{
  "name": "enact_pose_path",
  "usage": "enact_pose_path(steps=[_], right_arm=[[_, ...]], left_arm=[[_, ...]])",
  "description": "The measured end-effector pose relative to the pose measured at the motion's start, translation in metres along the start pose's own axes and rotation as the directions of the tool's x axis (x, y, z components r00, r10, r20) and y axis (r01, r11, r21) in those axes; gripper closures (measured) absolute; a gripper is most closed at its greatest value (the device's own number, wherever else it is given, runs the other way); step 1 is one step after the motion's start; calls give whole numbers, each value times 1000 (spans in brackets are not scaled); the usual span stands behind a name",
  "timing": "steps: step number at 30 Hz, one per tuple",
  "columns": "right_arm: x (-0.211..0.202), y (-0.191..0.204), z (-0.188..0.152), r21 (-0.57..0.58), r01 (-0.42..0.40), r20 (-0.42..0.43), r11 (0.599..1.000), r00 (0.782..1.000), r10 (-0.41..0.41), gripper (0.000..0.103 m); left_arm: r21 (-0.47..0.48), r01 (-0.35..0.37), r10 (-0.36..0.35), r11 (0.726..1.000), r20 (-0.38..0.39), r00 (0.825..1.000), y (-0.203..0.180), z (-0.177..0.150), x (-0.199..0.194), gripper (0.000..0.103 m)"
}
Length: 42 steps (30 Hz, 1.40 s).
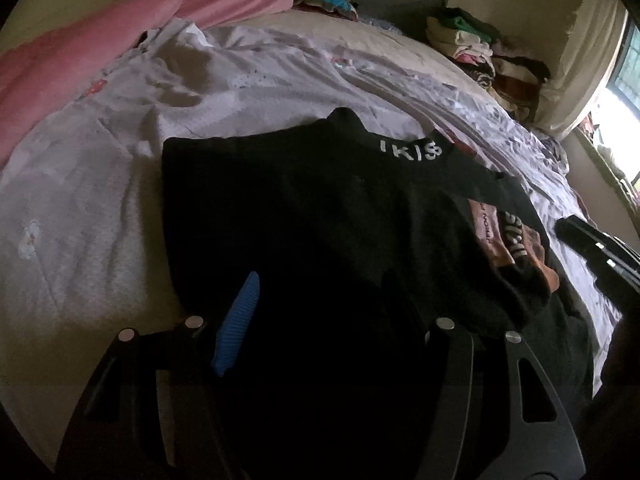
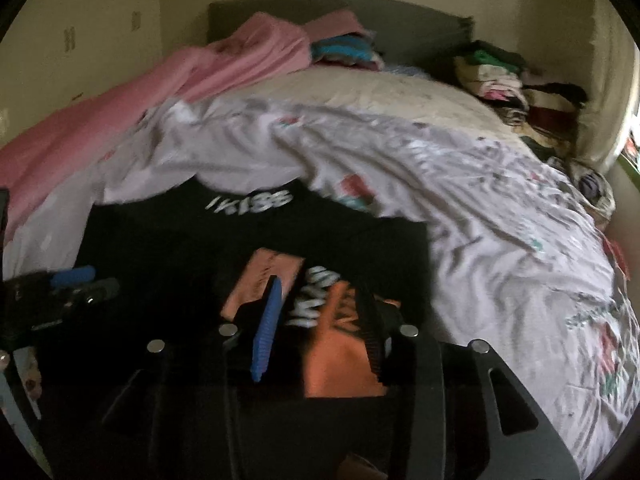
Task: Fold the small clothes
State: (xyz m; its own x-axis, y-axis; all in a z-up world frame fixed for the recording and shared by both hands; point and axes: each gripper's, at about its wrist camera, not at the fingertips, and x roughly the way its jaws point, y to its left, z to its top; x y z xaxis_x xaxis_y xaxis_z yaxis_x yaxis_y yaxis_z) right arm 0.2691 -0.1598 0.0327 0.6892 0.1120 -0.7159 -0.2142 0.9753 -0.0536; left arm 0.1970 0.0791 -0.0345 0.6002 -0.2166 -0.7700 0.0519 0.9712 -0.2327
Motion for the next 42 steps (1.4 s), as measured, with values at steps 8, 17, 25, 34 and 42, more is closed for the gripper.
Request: enact_pose_path(steps=[8, 17, 25, 34, 42], right_arm=[[26, 33, 7, -53, -38, -89, 998, 995, 33, 60], [64, -1, -18, 68, 45, -236, 997, 971, -28, 33], [53, 1, -21, 70, 74, -200, 995, 978, -59, 33], [42, -10, -35, 107, 71, -162, 992, 985, -53, 30], [35, -15, -37, 139, 61, -138, 988, 989, -42, 28]], left_arm=[[46, -19, 21, 999, -41, 999, -2, -8, 0, 45], [40, 28, -26, 999, -49, 998, 5, -12, -1, 44], [35, 17, -17, 999, -25, 1000, 4, -17, -5, 44], [40, 2, -3, 999, 30, 1000, 3, -27, -12, 43], [34, -10, 8, 999, 43, 999, 1, -29, -15, 43]])
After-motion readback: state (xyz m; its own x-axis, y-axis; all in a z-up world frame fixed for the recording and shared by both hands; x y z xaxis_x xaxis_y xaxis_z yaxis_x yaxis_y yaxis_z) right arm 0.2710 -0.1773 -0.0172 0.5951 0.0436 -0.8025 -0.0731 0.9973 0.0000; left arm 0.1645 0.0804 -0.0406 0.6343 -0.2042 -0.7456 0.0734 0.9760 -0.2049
